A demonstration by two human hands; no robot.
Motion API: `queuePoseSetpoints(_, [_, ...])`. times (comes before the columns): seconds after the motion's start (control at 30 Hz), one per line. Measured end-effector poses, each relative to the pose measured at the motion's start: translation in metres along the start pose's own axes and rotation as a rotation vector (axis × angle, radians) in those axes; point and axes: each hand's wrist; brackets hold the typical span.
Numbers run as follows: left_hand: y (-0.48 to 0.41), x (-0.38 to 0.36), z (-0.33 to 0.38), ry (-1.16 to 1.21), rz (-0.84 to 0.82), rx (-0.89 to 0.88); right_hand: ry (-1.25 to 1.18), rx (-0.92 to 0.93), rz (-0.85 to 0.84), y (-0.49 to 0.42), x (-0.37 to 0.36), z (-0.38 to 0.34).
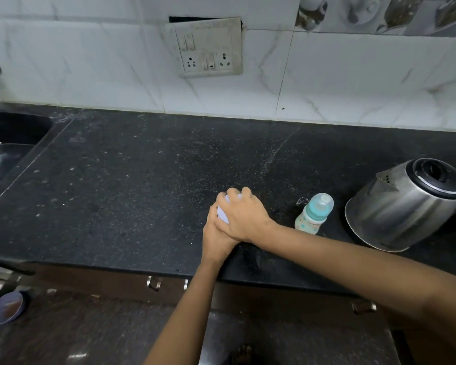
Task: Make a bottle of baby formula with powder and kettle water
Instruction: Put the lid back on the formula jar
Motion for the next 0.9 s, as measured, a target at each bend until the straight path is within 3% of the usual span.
queuePoseSetpoints(0.1, [-0.002, -0.004, -0.001, -0.066, -0.008, -0.013, 0.119, -0.053, -0.229, -0.005, 0.02, -0.005])
queuePoseSetpoints(0.2, [0.001, -0.005, -0.005, 0.047, 0.001, 0.051, -0.192, -0.23, -0.445, -0.017, 0.047, 0.004])
queuePoseSetpoints(0.27, [0.003, -0.003, -0.009, 0.134, 0.036, 0.087, -0.364, -0.329, -0.709, -0.026, 0.074, 0.022])
queuePoseSetpoints(0.33, [0.006, -0.001, -0.008, 0.151, 0.044, 0.088, -0.403, -0.272, -0.867, -0.031, 0.097, 0.047])
queuePoseSetpoints(0.37, [0.006, -0.001, -0.007, 0.157, 0.037, 0.082, -0.364, -0.153, -0.805, -0.031, 0.099, 0.06])
queuePoseSetpoints(0.47, [0.005, 0.002, -0.006, 0.177, 0.015, 0.071, -0.185, 0.454, -0.288, -0.034, 0.078, 0.088])
queuePoseSetpoints(0.53, [0.005, 0.004, -0.007, 0.183, -0.006, 0.055, -0.106, 0.834, -0.212, -0.043, 0.053, 0.095])
queuePoseSetpoints(0.57, [0.004, 0.004, -0.007, 0.187, -0.013, 0.053, -0.099, 0.917, -0.224, -0.046, 0.043, 0.093])
queuePoseSetpoints(0.63, [0.004, 0.003, -0.008, 0.194, -0.012, 0.067, -0.174, 0.894, -0.225, -0.045, 0.028, 0.083])
queuePoseSetpoints(0.77, [0.004, -0.002, -0.01, 0.203, 0.009, 0.067, -0.338, 0.603, -0.146, -0.023, 0.013, 0.06])
queuePoseSetpoints(0.9, [0.002, -0.006, -0.015, 0.229, 0.009, 0.089, -0.216, 0.393, -0.223, -0.014, 0.016, 0.051])
Point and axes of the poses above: each hand's wrist, its own y-axis away from the middle knuckle, its own x-axis out of the back of the hand, z = x × y, and after that the axes turned 11 degrees about z, right-handed
